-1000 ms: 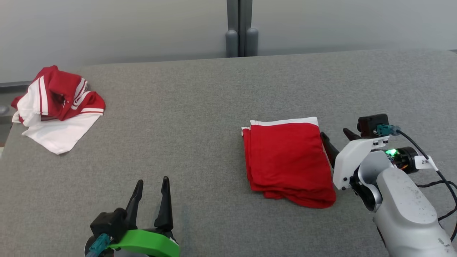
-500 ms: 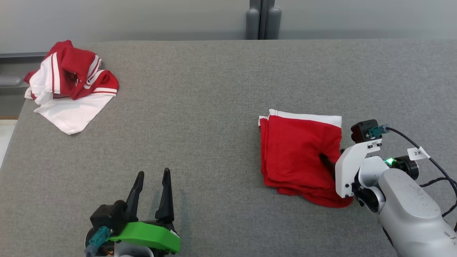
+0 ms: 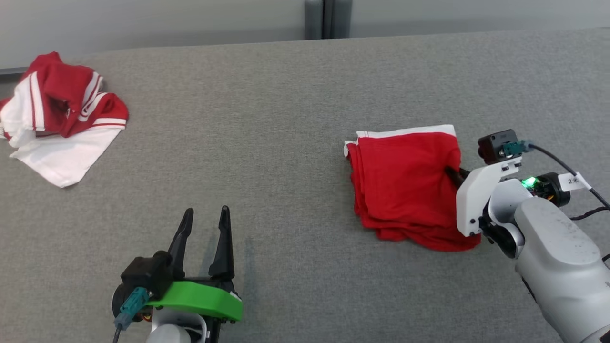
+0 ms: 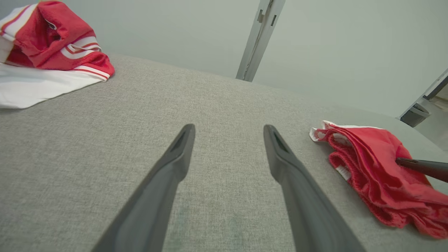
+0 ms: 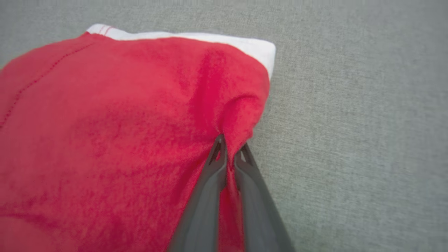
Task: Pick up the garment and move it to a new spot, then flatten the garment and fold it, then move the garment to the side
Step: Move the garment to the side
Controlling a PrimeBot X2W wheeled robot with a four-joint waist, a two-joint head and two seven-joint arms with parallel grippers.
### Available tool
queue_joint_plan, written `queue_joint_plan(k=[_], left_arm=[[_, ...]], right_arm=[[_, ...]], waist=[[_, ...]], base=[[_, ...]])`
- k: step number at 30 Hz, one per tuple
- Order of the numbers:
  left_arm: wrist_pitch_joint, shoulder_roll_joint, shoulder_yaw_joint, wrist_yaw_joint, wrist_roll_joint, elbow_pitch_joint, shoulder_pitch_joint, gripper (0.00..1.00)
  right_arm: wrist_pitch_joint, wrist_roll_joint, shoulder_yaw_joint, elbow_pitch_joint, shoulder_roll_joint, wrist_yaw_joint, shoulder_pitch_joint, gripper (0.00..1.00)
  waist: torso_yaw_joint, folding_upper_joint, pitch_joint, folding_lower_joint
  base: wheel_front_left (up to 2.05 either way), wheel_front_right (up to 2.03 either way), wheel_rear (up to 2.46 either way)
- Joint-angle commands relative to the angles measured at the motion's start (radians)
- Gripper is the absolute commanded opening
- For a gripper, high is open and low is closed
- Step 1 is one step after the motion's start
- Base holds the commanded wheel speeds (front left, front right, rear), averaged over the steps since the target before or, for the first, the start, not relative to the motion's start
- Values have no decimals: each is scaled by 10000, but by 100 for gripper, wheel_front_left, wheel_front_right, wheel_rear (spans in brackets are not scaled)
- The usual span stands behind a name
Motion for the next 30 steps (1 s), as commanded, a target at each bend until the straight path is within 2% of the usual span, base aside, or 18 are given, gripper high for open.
queue_joint_plan(k=[1, 10, 17, 23, 30], left_arm=[[-5, 19, 52, -9, 180, -51, -216, 100], [-6, 63, 136, -244, 755, -87, -773, 100], [-6, 333, 2, -383, 1098, -42, -1332, 100], [30, 506, -174, -438, 1197, 64, -1674, 100], [97, 614, -250, -380, 1216, -65, -1833, 100]], right_arm=[[-151, 76, -8, 39, -149, -19, -185, 0], [-935, 218, -526, 182, -617, -17, -545, 0], [-1583, 365, -1046, 449, -472, -17, -621, 0], [-2002, 391, -1095, 744, -215, -17, -788, 0], [-2210, 206, -1094, 1186, -272, -19, -1524, 0]], waist=[[-701, 0, 404, 0], [-2674, 0, 1314, 0], [-4026, 0, 2105, 0], [-4447, 0, 2445, 0], [-4076, 0, 2716, 0]], base=[[0, 0, 0], [0, 0, 0], [0, 0, 0], [0, 0, 0], [0, 0, 0]])
